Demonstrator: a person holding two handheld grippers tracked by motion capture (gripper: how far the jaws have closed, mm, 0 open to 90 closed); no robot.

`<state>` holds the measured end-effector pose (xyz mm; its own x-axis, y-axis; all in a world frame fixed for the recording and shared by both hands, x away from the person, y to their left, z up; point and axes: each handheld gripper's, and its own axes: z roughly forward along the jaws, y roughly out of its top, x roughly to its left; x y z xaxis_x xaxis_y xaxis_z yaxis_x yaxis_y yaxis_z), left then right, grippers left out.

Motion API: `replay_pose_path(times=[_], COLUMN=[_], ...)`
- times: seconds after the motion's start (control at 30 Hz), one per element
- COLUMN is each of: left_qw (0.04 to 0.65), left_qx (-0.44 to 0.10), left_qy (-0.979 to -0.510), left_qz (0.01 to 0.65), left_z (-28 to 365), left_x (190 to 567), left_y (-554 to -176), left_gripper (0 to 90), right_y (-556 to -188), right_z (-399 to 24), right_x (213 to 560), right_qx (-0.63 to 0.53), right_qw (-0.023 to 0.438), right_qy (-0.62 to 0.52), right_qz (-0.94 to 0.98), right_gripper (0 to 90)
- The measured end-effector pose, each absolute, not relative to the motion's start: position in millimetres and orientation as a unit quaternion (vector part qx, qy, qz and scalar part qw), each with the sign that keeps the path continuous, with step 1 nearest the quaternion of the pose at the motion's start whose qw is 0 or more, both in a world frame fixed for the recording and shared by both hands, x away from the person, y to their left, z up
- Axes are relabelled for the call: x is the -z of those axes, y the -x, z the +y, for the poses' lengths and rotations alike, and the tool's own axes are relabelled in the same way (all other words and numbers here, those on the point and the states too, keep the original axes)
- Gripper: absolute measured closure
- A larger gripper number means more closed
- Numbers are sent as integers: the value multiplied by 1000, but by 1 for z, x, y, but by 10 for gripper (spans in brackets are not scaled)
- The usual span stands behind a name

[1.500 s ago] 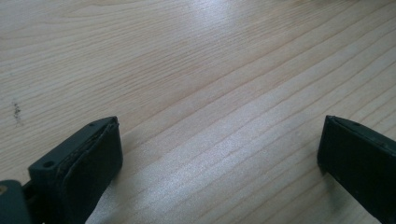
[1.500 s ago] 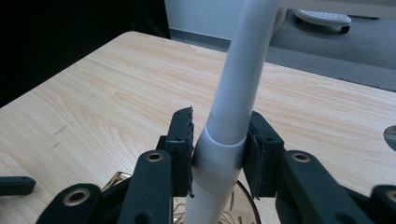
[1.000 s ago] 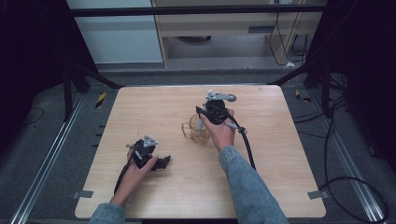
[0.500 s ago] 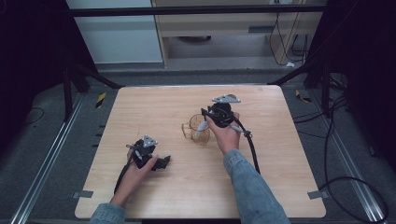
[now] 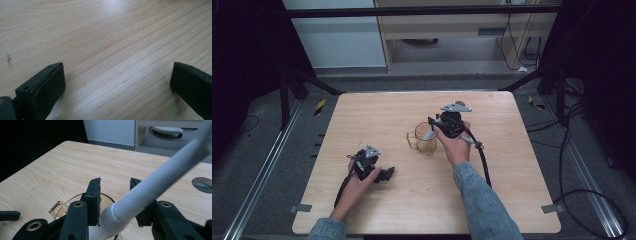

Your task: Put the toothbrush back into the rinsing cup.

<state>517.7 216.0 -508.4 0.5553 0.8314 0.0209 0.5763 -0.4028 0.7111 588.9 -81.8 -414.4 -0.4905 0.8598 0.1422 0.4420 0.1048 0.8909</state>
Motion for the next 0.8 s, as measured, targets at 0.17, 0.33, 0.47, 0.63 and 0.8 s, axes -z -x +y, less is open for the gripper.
replay_pose_path(times=[0.17,0.33,0.47,0.63,0.8], left_qw=[335,335,335,336,336], left_qx=[-190,-190,-190,-190,-190], left_qy=[-816,-816,-816,-815,-815], left_qz=[431,431,431,431,432], left_z=[216,216,216,216,216], left_x=[508,508,508,508,508], left_y=[-518,-518,-518,-518,-518], left_gripper=[0,0,0,0,0], right_y=[-584,-579,-575,-569,-564], right_z=[-86,-91,-95,-99,-105], right_x=[413,411,408,405,404], right_qx=[-491,-492,-493,-490,-486], right_qw=[214,215,216,221,225], right_qy=[-457,-457,-455,-452,-450], right_qz=[710,709,709,712,714], right_gripper=[580,564,553,548,544])
